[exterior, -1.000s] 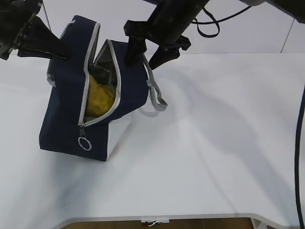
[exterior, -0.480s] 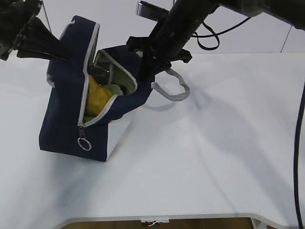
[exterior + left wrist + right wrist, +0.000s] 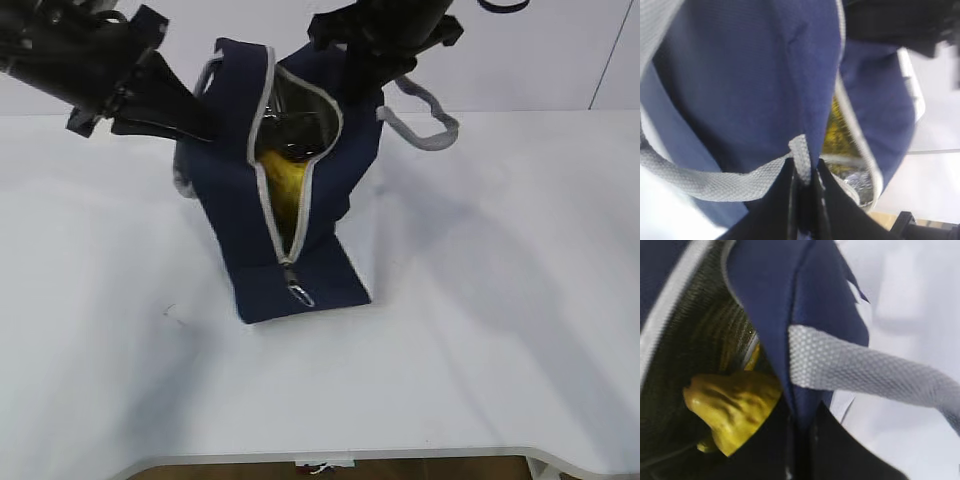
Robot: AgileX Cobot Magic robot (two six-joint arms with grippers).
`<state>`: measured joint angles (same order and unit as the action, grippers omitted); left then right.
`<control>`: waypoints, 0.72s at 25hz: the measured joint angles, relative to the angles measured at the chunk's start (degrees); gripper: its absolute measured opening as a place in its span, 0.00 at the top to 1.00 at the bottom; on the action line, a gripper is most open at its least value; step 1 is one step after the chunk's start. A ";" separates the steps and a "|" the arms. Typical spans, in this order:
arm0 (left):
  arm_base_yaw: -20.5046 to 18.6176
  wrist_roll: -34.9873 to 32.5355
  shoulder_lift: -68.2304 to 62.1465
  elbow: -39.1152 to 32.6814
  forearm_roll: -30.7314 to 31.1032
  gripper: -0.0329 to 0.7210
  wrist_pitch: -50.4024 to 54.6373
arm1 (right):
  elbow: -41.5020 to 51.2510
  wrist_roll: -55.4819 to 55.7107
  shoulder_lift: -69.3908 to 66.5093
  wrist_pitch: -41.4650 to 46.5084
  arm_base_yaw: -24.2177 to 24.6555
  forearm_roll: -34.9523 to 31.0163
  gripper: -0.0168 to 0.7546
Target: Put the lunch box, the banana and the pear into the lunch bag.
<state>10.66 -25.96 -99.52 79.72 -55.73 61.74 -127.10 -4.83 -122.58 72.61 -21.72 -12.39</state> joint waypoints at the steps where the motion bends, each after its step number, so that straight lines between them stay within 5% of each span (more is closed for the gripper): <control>1: 1.20 0.00 0.00 0.00 0.00 0.95 -1.81 | 0.25 0.00 0.63 0.08 0.13 0.54 0.96; 6: 5.07 0.00 -0.17 0.00 -0.15 0.95 -7.47 | 3.10 0.00 1.37 0.23 0.26 1.77 0.96; 18: 6.00 -0.09 -3.61 0.00 -5.17 0.95 -8.73 | 4.51 0.00 1.37 0.23 0.26 5.17 0.96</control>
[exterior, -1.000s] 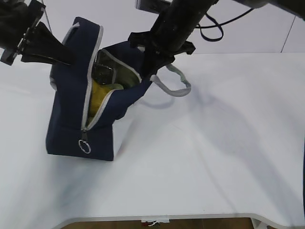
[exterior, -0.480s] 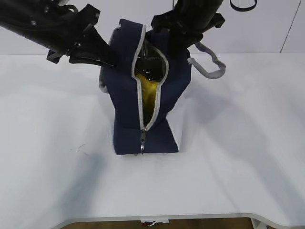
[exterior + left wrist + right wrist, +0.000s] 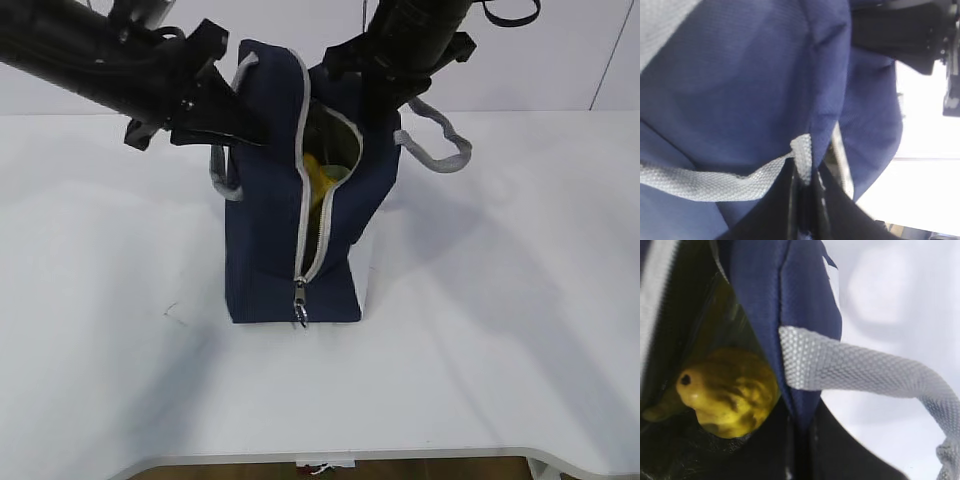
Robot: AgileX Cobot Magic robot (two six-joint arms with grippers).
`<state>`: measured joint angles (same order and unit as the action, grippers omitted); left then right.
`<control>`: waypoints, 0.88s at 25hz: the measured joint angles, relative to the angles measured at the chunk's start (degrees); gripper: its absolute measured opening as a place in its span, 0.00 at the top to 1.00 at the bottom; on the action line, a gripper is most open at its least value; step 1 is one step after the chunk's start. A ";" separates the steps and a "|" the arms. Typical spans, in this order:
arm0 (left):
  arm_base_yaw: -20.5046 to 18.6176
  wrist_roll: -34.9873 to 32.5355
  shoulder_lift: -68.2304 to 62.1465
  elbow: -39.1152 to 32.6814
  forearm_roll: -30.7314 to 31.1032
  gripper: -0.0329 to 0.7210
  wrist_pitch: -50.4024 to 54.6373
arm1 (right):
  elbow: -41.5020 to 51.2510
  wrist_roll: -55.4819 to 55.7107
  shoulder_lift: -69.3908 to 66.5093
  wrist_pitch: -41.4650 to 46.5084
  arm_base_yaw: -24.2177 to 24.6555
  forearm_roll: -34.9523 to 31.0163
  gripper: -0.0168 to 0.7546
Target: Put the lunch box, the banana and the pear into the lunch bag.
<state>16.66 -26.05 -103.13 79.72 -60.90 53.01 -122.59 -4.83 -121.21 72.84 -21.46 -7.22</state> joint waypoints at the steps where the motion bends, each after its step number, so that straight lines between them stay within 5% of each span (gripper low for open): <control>1: 0.48 0.00 -0.43 0.00 -0.52 0.95 0.00 | 0.00 0.00 0.00 0.00 0.00 0.13 0.96; 22: 1.49 0.00 -3.07 0.00 -4.95 0.95 4.67 | -0.34 0.84 1.86 0.23 0.10 6.50 0.96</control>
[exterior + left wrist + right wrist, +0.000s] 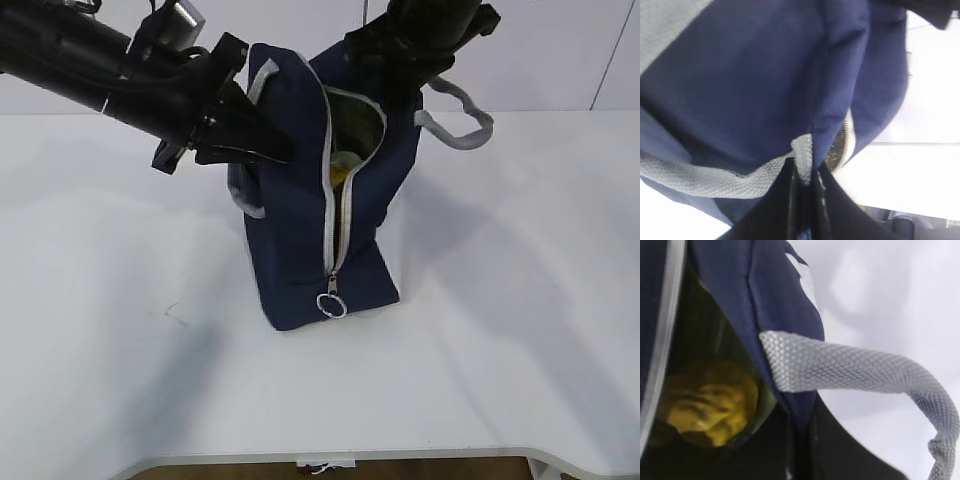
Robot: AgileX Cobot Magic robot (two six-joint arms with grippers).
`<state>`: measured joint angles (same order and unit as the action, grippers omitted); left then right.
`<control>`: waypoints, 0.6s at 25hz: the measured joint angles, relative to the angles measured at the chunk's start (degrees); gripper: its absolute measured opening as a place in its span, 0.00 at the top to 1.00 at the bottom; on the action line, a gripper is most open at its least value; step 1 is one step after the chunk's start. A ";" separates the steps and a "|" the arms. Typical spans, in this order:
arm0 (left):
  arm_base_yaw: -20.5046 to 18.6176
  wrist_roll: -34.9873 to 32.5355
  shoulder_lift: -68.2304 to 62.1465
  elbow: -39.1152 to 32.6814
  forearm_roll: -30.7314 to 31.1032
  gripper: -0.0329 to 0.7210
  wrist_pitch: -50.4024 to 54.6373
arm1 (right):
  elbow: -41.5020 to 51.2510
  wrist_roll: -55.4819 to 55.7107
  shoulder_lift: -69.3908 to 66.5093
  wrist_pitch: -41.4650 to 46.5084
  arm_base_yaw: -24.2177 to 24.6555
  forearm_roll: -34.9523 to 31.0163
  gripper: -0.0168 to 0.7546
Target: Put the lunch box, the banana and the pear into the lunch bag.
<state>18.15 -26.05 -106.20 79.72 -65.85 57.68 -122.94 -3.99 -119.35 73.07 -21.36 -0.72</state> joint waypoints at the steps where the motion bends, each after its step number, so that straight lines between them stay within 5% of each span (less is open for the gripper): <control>1: 0.00 0.00 -0.11 0.00 -0.64 0.95 0.66 | -0.04 0.00 0.15 0.00 0.23 0.00 0.96; 15: 0.00 -1.41 -3.11 0.14 -2.79 0.93 0.63 | -0.13 1.43 0.42 0.10 2.76 -3.40 0.95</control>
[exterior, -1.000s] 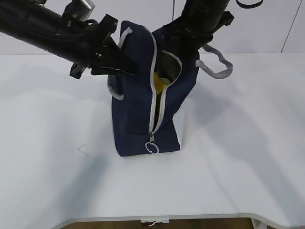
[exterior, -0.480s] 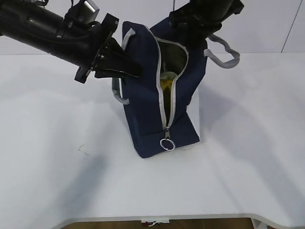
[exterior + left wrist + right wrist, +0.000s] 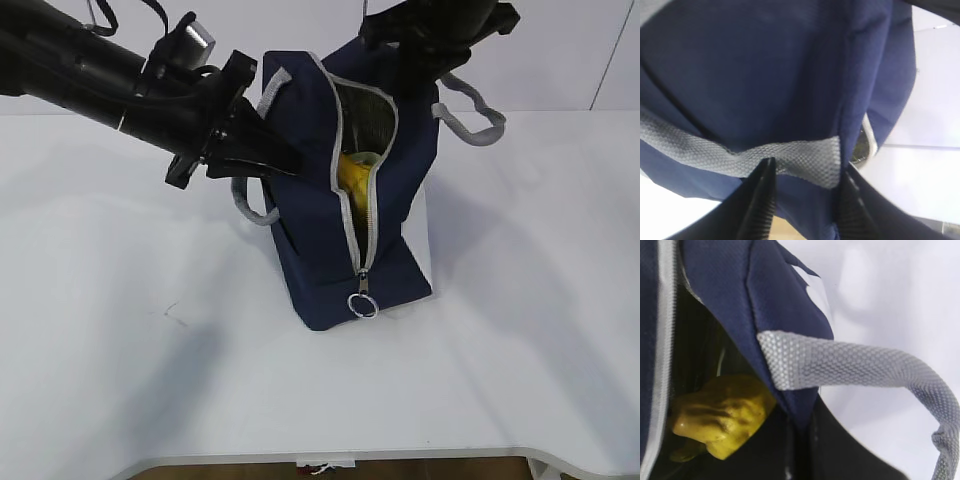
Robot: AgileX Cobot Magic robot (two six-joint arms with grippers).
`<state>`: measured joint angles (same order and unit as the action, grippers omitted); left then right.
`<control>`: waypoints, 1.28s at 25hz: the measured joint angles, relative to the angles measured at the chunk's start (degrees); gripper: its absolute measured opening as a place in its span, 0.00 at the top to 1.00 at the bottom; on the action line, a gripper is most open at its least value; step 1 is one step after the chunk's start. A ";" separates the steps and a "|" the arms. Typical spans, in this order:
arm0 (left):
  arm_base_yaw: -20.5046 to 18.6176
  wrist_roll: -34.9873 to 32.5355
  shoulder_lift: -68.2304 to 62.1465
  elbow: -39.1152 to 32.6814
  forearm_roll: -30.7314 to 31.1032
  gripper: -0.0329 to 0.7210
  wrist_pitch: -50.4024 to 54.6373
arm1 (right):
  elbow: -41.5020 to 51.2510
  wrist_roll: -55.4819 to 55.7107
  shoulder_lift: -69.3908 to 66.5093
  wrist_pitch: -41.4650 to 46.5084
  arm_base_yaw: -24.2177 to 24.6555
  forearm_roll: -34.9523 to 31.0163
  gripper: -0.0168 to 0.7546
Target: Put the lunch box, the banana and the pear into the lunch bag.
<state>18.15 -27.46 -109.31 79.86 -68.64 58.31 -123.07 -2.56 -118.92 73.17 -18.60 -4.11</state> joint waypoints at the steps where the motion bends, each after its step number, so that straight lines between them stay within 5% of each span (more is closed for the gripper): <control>1: 0.00 0.00 0.00 0.00 0.00 0.90 -0.16 | 0.00 0.14 0.00 0.00 0.00 -0.21 0.93; 3: 0.00 0.00 0.00 0.00 -0.03 0.81 -0.14 | -0.14 0.33 0.00 -0.22 0.19 -0.58 0.83; 8: 0.00 0.00 0.00 0.12 -0.13 0.57 0.16 | -0.24 1.23 0.36 -0.74 0.23 -1.17 0.37; 10: -0.34 0.00 0.00 0.34 -0.16 0.54 1.90 | -0.24 1.30 0.64 -0.84 0.23 -1.74 0.30; 17: -2.17 0.72 0.00 5.82 1.45 0.53 9.40 | -0.24 1.44 4.30 -0.86 0.26 -4.34 0.26; 32: -1.76 15.35 8.65 8.75 35.19 0.53 11.17 | 10.82 1.57 17.38 -0.97 0.26 -7.14 0.26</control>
<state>16.40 -12.11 -100.66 88.60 -33.46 69.48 -112.25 -0.99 -101.54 72.21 -18.34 -11.26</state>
